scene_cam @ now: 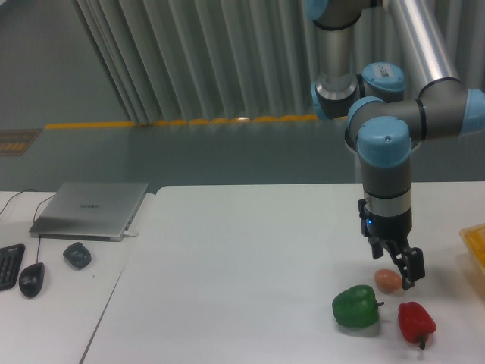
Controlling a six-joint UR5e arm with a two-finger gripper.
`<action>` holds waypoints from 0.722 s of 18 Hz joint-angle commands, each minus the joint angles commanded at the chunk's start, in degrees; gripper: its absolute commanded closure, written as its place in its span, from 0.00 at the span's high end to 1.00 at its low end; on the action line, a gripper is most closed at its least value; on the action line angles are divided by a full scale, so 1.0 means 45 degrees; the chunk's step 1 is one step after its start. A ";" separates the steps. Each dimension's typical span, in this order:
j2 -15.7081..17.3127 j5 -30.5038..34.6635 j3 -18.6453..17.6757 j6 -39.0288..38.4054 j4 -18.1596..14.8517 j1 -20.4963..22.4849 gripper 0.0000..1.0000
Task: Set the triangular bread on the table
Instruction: 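Raise the open gripper and move it toward the yellow tray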
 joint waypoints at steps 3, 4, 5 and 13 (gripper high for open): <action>0.0000 0.0019 0.0020 0.1170 0.0000 0.0410 1.00; -0.0019 0.0000 0.0000 0.1251 -0.0019 0.0586 1.00; -0.0039 0.0000 0.0000 0.1290 -0.0020 0.0762 1.00; -0.0215 0.0566 -0.0039 0.2770 0.0078 0.2186 1.00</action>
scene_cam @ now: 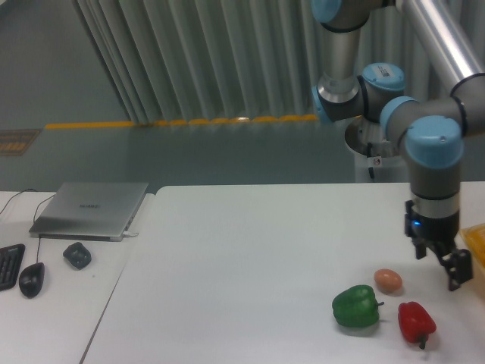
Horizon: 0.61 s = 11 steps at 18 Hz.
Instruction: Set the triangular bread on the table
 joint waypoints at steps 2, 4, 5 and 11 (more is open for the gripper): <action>-0.0019 0.0000 -0.0078 0.1151 0.0019 0.0527 1.00; -0.0116 -0.0117 -0.0156 0.2420 0.0059 0.1094 1.00; -0.0175 -0.0156 -0.0156 0.2949 0.0059 0.1329 1.00; -0.0390 -0.0079 -0.0137 0.5197 0.0059 0.1956 1.00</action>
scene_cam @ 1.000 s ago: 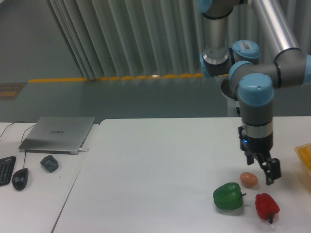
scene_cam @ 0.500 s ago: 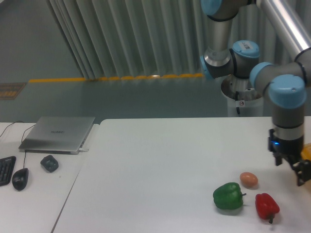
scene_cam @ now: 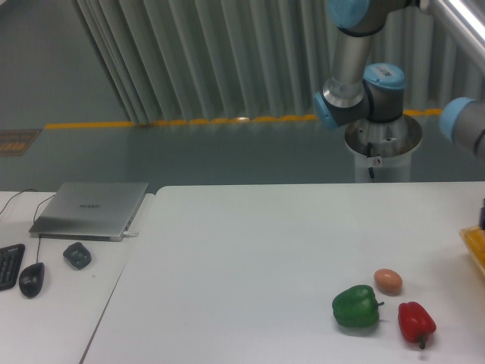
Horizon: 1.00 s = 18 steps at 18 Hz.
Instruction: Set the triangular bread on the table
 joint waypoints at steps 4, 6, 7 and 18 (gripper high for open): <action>0.0038 0.0175 -0.0175 0.0237 -0.0020 0.0000 1.00; 0.0000 0.0254 -0.0351 0.0082 -0.0019 0.0175 1.00; -0.0039 0.0274 -0.0526 0.0004 -0.0020 0.0195 1.00; -0.0313 0.0254 -0.0859 -0.0486 -0.0410 0.0645 0.89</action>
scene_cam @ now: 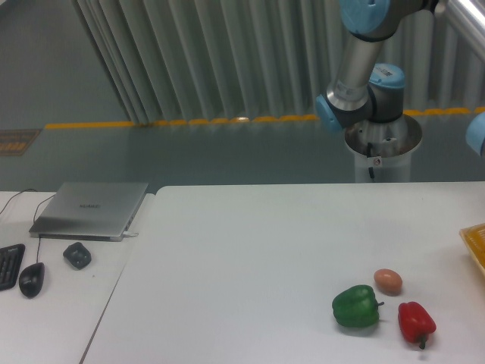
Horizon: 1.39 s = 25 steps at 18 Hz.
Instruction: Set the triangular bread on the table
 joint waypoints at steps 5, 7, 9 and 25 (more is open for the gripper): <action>-0.0020 0.0000 0.0059 -0.0253 -0.0039 -0.0020 0.43; 0.0000 -0.0058 0.0097 -0.0468 -0.0175 -0.0020 0.34; 0.0000 -0.0059 0.0214 -0.0838 -0.0409 -0.0058 0.25; 0.0371 -0.3120 0.2948 -0.2868 -0.4315 -0.0019 0.22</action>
